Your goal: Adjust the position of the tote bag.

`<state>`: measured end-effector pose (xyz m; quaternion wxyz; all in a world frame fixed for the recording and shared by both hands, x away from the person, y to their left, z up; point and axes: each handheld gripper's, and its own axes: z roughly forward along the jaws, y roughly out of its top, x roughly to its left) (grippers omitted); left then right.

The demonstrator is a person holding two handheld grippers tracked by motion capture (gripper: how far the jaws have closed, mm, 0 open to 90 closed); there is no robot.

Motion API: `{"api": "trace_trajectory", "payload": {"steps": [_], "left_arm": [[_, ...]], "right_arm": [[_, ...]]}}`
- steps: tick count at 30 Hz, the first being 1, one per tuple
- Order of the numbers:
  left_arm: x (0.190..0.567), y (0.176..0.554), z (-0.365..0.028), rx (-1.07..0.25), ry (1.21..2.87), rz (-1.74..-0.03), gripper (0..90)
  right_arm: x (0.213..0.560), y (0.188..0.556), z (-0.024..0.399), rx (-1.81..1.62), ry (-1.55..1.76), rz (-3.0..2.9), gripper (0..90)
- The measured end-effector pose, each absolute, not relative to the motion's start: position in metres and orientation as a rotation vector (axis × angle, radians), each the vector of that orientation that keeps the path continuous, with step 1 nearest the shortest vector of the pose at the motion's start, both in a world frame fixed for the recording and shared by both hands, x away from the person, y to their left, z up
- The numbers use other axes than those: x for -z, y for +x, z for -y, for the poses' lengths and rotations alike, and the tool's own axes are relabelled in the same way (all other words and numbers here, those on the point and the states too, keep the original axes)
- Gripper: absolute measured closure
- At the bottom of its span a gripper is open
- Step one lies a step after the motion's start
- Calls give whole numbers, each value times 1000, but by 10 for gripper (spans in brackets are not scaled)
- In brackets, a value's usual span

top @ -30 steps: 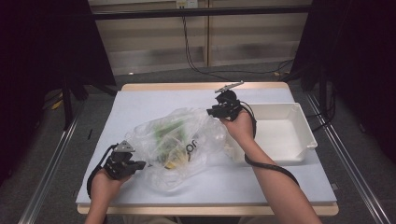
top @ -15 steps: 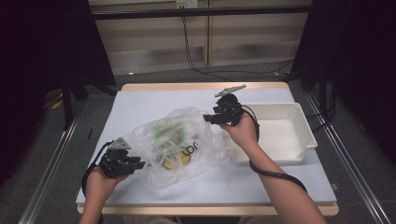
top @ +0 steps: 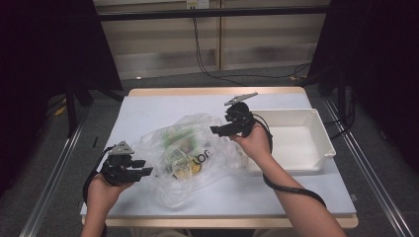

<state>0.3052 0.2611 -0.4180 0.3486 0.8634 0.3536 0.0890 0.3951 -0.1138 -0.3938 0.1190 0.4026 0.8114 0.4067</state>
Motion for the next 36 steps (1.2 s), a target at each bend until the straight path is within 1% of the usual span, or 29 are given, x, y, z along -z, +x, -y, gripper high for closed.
{"api": "trace_trajectory", "payload": {"steps": [5, 11, 13, 16, 17, 18, 24, 29, 36], "left_arm": [[416, 309, -257, -214, 2237, -914, 521], [410, 313, -249, -210, 2236, -898, 502], [408, 317, -248, -190, 2224, -889, 502], [407, 320, -246, -213, 2240, -892, 501], [408, 321, -245, -190, 2234, -886, 503], [408, 321, -243, -199, 2230, -898, 503], [405, 327, -232, -179, 2240, -869, 485], [401, 329, -221, -189, 2248, -853, 473], [398, 332, -214, -180, 2262, -830, 463]], "right_arm": [[388, 387, 107, -1167, 1129, -2406, 230], [385, 382, 106, -1168, 1110, -2425, 234], [382, 378, 106, -1167, 1107, -2416, 237], [381, 376, 106, -1174, 1112, -2413, 238], [379, 376, 106, -1167, 1113, -2421, 242], [378, 375, 106, -1173, 1103, -2424, 245], [369, 369, 104, -1195, 1078, -2434, 296], [364, 363, 100, -1207, 1042, -2444, 378], [366, 363, 102, -1170, 1033, -2458, 395]]}}
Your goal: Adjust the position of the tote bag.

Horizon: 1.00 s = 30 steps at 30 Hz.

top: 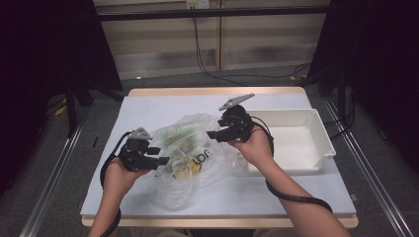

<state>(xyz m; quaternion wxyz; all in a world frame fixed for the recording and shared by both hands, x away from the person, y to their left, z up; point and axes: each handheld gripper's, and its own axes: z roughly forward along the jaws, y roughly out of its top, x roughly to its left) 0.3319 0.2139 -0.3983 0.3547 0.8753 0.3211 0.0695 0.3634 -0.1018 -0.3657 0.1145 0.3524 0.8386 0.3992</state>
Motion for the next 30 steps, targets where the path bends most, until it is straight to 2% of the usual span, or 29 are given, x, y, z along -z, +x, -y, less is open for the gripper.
{"api": "trace_trajectory", "payload": {"steps": [5, 11, 15, 16, 17, 18, 24, 30], "left_arm": [[398, 334, -209, -185, 2262, -827, 447], [400, 335, -206, -189, 2251, -826, 420], [400, 337, -205, -224, 2229, -840, 408], [400, 337, -204, -231, 2223, -841, 408], [398, 338, -204, -231, 2230, -827, 408], [398, 338, -203, -237, 2212, -830, 418], [394, 340, -194, -230, 2238, -764, 433], [397, 337, -183, -217, 2246, -720, 437]], "right_arm": [[362, 364, 105, -1157, 1042, -2457, 408], [350, 357, 104, -1159, 978, -2467, 538], [347, 354, 102, -1185, 953, -2477, 592], [347, 352, 100, -1182, 933, -2493, 654], [347, 352, 100, -1182, 933, -2493, 654], [346, 351, 98, -1172, 919, -2497, 704], [341, 346, 92, -1190, 880, -2531, 810], [344, 342, 87, -1195, 854, -2544, 836]]}}
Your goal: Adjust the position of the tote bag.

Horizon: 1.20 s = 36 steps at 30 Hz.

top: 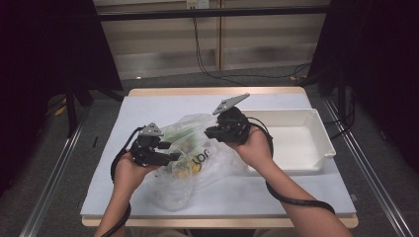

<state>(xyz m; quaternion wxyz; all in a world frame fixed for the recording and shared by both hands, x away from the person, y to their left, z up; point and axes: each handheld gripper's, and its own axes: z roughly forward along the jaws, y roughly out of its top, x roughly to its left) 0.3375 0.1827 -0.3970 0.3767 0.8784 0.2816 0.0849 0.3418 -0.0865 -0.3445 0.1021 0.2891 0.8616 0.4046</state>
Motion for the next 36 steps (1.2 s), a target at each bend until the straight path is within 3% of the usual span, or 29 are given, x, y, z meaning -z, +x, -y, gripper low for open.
{"api": "trace_trajectory", "payload": {"steps": [17, 23, 25, 28, 36], "left_arm": [[441, 335, -164, -96, 2352, -724, 512], [453, 330, -158, -124, 2401, -712, 670], [457, 326, -154, -155, 2429, -707, 791], [458, 326, -154, -130, 2455, -713, 873], [448, 327, -162, -78, 2380, -761, 900]], "right_arm": [[384, 336, 79, -1206, 860, -2620, 830], [389, 331, 77, -1223, 861, -2616, 830], [394, 328, 74, -1211, 850, -2641, 833], [399, 325, 73, -1216, 845, -2643, 833], [418, 317, 68, -1180, 838, -2672, 834]]}}
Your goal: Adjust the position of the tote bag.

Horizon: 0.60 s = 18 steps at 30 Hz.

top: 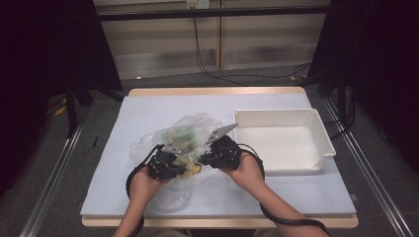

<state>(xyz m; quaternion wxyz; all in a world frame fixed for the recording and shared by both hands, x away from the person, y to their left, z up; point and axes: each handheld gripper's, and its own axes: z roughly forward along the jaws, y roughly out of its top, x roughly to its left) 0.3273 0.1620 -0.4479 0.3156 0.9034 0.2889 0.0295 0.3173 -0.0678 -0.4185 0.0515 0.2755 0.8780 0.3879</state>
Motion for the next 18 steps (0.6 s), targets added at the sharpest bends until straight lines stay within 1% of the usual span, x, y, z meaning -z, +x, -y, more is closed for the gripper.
{"api": "trace_trajectory", "payload": {"steps": [1, 2, 8, 10, 11, 18], "left_arm": [[448, 327, -162, -78, 2380, -761, 900], [443, 328, -165, -51, 2345, -759, 900], [428, 330, -171, -34, 2310, -757, 899], [423, 332, -174, -41, 2305, -763, 900], [420, 333, -176, -38, 2298, -761, 899], [402, 339, -190, -64, 2276, -788, 899]], "right_arm": [[418, 317, 68, -1180, 838, -2672, 834], [426, 317, 67, -1177, 839, -2685, 833], [442, 320, 65, -1154, 868, -2689, 834], [444, 321, 64, -1142, 861, -2685, 838], [449, 323, 62, -1130, 865, -2698, 855], [464, 324, 55, -1097, 866, -2724, 861]]}}
